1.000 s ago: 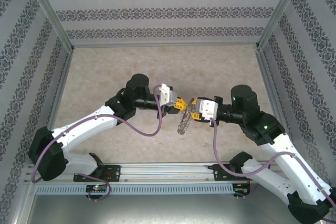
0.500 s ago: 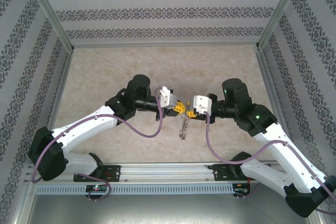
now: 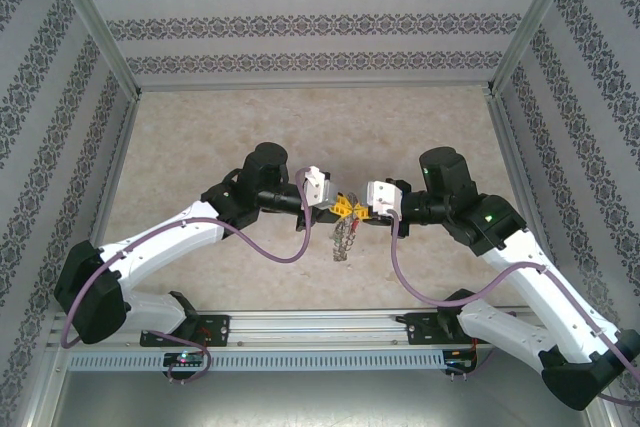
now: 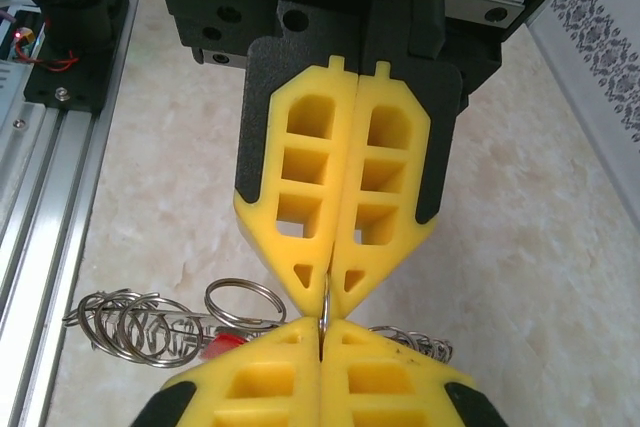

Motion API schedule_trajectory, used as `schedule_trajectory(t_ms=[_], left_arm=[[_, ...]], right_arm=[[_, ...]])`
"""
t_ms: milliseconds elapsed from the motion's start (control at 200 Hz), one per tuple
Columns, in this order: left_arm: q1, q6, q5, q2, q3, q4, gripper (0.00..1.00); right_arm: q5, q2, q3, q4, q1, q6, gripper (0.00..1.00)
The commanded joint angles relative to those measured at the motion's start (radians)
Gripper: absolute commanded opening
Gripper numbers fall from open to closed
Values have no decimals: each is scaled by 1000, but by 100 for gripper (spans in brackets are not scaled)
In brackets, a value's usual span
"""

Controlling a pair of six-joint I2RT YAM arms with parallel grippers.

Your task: Put the keys on the keyring

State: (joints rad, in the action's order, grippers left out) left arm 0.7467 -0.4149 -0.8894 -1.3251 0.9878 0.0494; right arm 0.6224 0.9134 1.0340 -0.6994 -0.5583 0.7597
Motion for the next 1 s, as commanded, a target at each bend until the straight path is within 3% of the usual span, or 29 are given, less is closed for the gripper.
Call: schedule_trajectory(t_ms=[0,140,180,255,310,505,555,675,769,899,994], left_arm=[[14,-11,-27,-7,35,-5,0],[5,6,49,2,30,-5,23],[-7,19,50,10,23,7,30],[-39,55,36,34,2,36,33],[-68,86,24,51,-15,54,45],[-159,180,0,120,-67,65,48],[-170,216,38,139,-86,85,50],[-171,272,141,181,-146,131,61],[-170,265,166,193,-163,110,64],[-165,167,151,181,-138,16,66],[-151,118,210,162,-120,-16,64]], right_arm=[[28,10,29,1,6,-8,2],[21,11,5,22,5,-117,0],[13,14,-5,31,7,-168,0],[-10,19,-31,51,8,-271,0],[-31,24,-52,72,8,-347,0],[-151,21,-118,213,8,-635,0],[-180,18,-147,282,5,-718,0],[-381,32,-210,474,-14,-1082,0],[-494,75,-179,433,-20,-1288,0],[-510,147,-117,351,-23,-1499,0],[-555,185,-88,340,-56,-1683,0]])
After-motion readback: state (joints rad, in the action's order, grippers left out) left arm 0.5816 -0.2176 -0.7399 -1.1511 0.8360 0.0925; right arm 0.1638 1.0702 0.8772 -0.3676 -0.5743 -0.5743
